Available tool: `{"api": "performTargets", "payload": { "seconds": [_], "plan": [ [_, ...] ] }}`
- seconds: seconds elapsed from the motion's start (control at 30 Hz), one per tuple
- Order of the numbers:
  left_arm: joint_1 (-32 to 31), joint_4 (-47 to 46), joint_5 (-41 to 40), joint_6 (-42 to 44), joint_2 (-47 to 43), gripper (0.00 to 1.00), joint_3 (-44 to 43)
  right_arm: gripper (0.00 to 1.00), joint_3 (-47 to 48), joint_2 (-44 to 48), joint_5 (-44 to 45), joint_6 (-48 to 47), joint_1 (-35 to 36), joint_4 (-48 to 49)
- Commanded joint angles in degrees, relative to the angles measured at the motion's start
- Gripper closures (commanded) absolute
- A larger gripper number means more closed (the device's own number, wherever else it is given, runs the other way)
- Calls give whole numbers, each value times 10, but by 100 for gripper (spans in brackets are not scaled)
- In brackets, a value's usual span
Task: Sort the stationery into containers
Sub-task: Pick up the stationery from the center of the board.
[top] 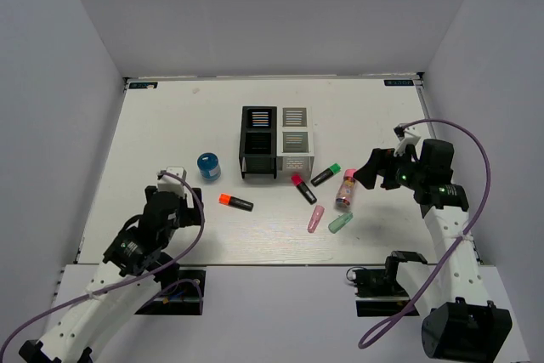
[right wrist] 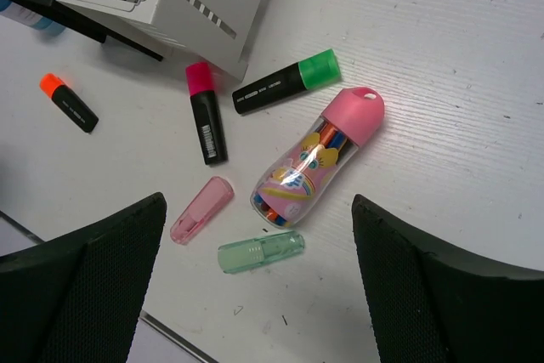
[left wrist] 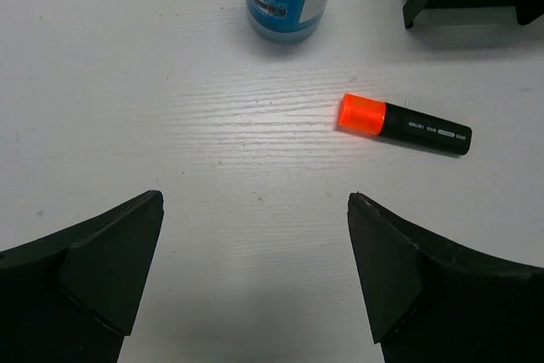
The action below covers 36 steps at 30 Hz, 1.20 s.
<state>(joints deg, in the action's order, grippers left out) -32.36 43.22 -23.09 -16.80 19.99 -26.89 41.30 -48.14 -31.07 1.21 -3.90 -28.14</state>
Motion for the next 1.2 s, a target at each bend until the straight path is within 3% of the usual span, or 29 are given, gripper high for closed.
{"api": "performTargets", "payload": {
  "seconds": [0.0, 0.4, 0.43, 0.47, 0.5, 0.53, 0.57, 0.6, 0.63, 0.67, 0.7, 0.73, 0.77, 0.93, 1.17],
  "plan": [
    [1, -11, 16, 7, 17, 0, -4, 9, 8, -1, -7, -3, 2, 2],
    [3, -20, 20, 18, 74, 2, -17, 9, -11, -1, -56, -83, 3, -12],
    [3, -23, 23, 19, 87, 4, -21, 57, -10, -1, -77, -116, 3, -31],
    [3, -26, 24, 22, 93, 19, -26, 100, -13, -1, -77, -134, 3, -29],
    [2, -35, 28, 27, 106, 39, -31, 100, -13, -5, -75, -131, 3, -25],
    [3, -39, 35, 33, 122, 74, -33, 100, -11, -12, -74, -135, 4, -38],
    [3, -43, 31, 32, 130, 100, -47, 100, -8, -14, -72, -148, 4, -46],
    [2, -50, 27, 34, 160, 100, -53, 88, -1, -20, -72, -149, 5, -51],
    [2, -53, 24, 49, 172, 100, -58, 10, 4, -22, -73, -149, 5, -55],
    [3, -58, 21, 54, 184, 98, -82, 9, 6, -23, -72, -154, 6, -60],
    [3, -67, 10, 57, 212, 38, -93, 9, 5, -23, -70, -155, 11, -60],
    [3, -67, 0, 71, 244, 9, -106, 9, 3, -21, -68, -155, 11, -59],
    [3, -67, -8, 82, 260, 0, -135, 13, 4, -22, -66, -158, 13, -60],
    [26, -64, -29, 79, 448, 0, -252, 16, 13, -39, -74, -158, 24, -82],
    [119, -115, 77, 34, 583, 0, -308, 15, 12, -20, -46, -152, 29, -76]
  ]
}}
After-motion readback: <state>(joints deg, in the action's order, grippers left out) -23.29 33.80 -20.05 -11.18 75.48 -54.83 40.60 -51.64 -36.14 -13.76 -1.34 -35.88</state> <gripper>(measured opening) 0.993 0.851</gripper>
